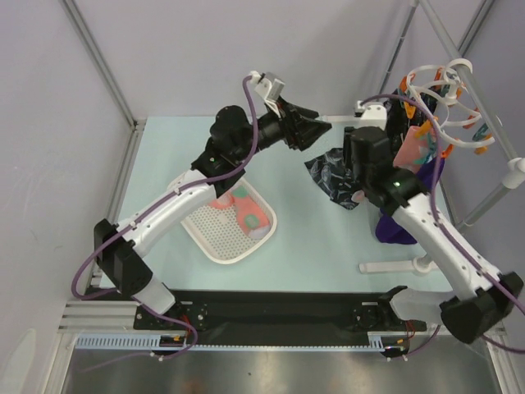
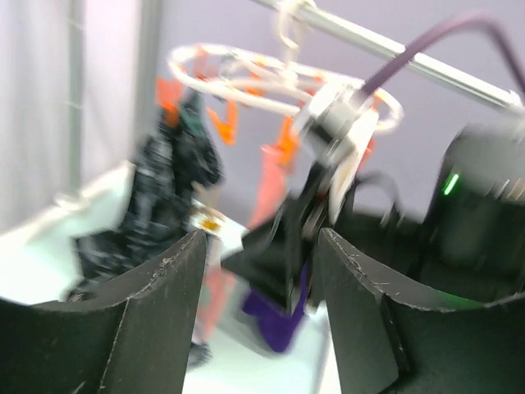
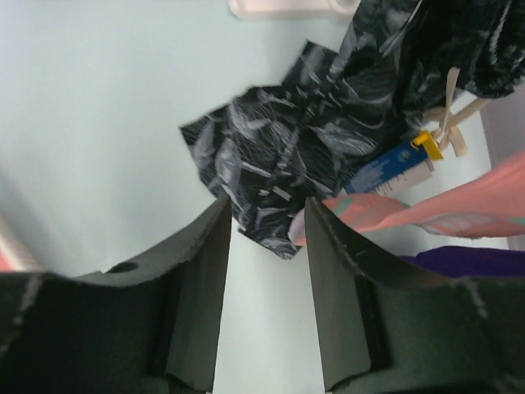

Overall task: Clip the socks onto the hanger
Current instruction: Open the clamp at the hanger.

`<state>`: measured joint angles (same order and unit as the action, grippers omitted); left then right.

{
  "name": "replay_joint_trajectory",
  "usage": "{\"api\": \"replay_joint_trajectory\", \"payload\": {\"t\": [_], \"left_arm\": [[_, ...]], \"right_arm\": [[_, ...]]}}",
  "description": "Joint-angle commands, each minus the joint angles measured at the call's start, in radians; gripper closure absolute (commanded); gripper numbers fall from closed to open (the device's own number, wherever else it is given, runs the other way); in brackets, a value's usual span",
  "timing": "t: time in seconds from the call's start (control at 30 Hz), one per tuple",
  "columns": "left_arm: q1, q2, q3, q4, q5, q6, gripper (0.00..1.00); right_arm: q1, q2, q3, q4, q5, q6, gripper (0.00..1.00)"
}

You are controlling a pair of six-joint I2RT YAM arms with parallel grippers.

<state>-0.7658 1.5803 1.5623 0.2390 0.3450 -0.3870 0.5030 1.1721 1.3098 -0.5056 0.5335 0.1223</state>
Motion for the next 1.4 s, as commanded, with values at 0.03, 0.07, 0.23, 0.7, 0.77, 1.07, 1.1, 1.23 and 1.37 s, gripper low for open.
{"api": "replay_joint_trajectory", "payload": {"t": [0.03,0.07,0.23,0.7,0.77,1.07,1.1,1.23,1.37], "left_arm": [[0.077,-0.003,-0.056,0.128,0.075,0.004,0.37],[0.094,-0.006,-0.085,0.138,0.092,-0.016,0.37],[0.109,-0.013,-0.154,0.096,0.111,0.028,0.35],[0.169,0.015,-0.197,0.121,0.204,-0.004,0.37],[0.169,0.029,-0.193,0.131,0.219,-0.015,0.38],[0.169,0.037,-0.215,0.164,0.245,-0.044,0.38],[0.169,0.030,-0.219,0.174,0.247,-0.047,0.38],[0.169,0.011,-0.243,0.187,0.246,-0.049,0.38],[0.169,-0.002,-0.252,0.204,0.273,-0.047,0.38]], "right_arm": [[0.028,0.130,0.051,0.147,0.266,-0.062,0.53],[0.028,0.145,0.052,0.163,0.290,-0.064,0.53],[0.025,0.265,0.045,0.177,0.358,-0.055,0.50],[-0.150,0.215,-0.173,0.104,0.399,0.020,0.49],[-0.179,0.201,-0.190,0.056,0.439,0.045,0.49],[-0.328,-0.012,-0.294,-0.140,0.582,0.241,0.49],[-0.336,-0.035,-0.303,-0.131,0.574,0.237,0.49],[-0.339,-0.097,-0.305,-0.102,0.512,0.218,0.49],[-0.337,-0.163,-0.310,-0.054,0.340,0.168,0.48]]}}
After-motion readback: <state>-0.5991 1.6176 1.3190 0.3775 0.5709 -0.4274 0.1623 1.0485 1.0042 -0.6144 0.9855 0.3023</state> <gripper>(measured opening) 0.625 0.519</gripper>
